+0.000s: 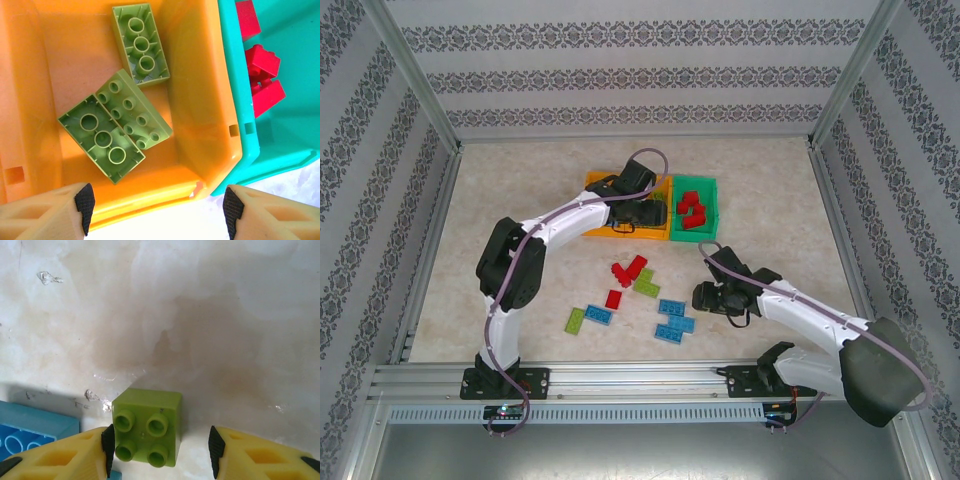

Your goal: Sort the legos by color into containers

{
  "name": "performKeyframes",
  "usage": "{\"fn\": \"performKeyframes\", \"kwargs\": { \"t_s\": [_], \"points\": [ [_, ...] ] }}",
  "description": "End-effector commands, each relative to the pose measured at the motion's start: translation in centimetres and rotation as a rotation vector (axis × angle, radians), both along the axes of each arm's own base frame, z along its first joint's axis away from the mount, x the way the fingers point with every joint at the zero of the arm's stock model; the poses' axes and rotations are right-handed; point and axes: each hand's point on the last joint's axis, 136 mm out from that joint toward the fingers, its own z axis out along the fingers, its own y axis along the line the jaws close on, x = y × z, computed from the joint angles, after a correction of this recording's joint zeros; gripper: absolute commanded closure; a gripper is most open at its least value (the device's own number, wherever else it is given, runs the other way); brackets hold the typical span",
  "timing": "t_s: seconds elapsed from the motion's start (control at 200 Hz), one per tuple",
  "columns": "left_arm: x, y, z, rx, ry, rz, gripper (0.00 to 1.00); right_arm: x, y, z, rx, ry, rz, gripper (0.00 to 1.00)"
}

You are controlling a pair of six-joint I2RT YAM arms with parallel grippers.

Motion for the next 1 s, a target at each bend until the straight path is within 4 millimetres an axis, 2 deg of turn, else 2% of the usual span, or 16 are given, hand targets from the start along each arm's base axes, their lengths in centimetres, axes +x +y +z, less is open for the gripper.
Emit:
{"fn": "performKeyframes", "kwargs": {
  "t_s": [0.0, 0.195, 0.365, 0.56, 0.724, 0.809, 0.994],
  "points": [
    [0.1, -0.4, 3.0, -0.065, -0.056, 0.009, 0.29, 0.4, 0.1, 1.2, 0.0, -0.033, -0.015, 0.44],
    [-0.3, -0.2, 3.3, -0.064, -0.061, 0.011, 0.29, 0.2, 0.8, 1.6, 0.022, -0.052, -0.016, 0.44],
    [-0.5, 0.2, 3.4, -0.053, -0.07, 0.02, 0.28, 0.1, 0.8, 0.4, -0.016, -0.013, 0.004, 0.43],
    [-0.7, 0.7, 3.6, -0.049, -0.078, 0.033, 0.26, 1.0, 1.0, 0.0, -0.053, -0.005, 0.024, 0.44],
    [-1.1, 1.6, 3.8, -0.031, -0.088, 0.051, 0.25, 0.8, 0.7, -0.9, -0.106, 0.047, 0.043, 0.5],
    [-1.3, 2.1, 4.2, -0.025, -0.103, 0.063, 0.24, 1.0, 0.5, -1.0, -0.118, 0.046, 0.038, 0.57],
    [-2.2, 3.7, 4.9, -0.001, -0.133, 0.093, 0.22, 2.6, 1.2, 1.0, -0.095, -0.033, 0.047, 0.73]
  ]
}}
